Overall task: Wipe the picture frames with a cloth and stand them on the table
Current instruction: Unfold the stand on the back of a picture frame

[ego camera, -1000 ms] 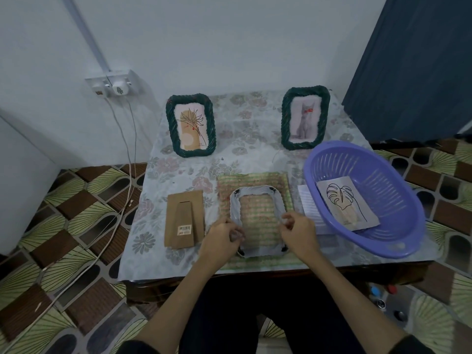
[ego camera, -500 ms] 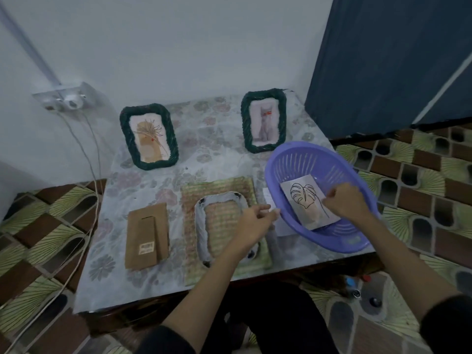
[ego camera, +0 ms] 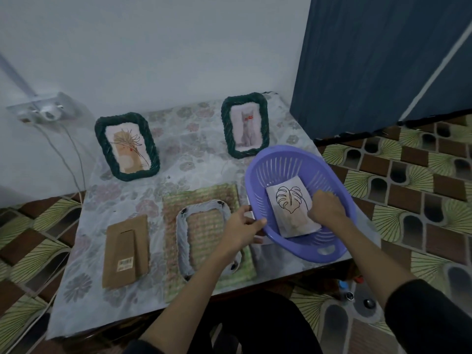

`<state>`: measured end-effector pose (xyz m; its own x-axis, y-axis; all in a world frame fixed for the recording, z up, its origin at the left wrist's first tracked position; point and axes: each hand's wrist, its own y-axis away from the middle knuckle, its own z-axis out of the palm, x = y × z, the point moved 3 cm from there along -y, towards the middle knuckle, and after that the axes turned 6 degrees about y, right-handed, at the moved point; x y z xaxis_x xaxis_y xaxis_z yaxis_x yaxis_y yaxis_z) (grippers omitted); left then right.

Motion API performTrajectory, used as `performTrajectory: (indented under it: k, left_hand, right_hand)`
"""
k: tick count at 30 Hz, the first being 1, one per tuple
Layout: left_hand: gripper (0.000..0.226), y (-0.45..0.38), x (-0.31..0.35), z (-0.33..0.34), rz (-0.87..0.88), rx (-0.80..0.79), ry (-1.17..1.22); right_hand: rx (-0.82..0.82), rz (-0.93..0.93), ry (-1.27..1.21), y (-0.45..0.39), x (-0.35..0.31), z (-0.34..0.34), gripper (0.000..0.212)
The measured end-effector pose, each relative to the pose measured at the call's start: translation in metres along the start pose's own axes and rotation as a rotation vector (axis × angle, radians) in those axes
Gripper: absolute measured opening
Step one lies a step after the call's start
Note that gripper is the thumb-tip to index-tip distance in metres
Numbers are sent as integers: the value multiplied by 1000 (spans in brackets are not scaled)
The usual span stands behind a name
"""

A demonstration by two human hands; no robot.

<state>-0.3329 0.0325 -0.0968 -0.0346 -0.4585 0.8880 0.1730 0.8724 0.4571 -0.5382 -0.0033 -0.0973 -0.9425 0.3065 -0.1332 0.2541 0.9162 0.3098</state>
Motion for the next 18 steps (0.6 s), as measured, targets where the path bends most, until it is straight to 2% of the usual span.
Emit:
performTrajectory:
  k: [5,8,10,12,14,16,18]
  left_hand:
    - [51,12,6,-3,36,55,-71]
    - [44,25,16,-10,132,167,-138]
    - [37,34,23,-17,174,207,-134]
    - [32,44,29,-19,162,174,-65]
    - [31,56,33,-20,97,94,58]
    - [36,66,34,-21,18,8,127]
    - [37,74,32,-23,-51,-50,207]
  right_hand:
    - [161,-31,54,15,-4,-25,37]
    - [305,-73,107,25,-10,-41,31]
    - [389,-148,-19,35,-14,-49,39]
    - [382,-232,-274,50,-21,-56,41]
    - [309,-314,-516,73,-36,-62,37]
    - [204,-396,-637,100,-58,-59,29]
    - [125,-490,-638,123,-79,-46,26]
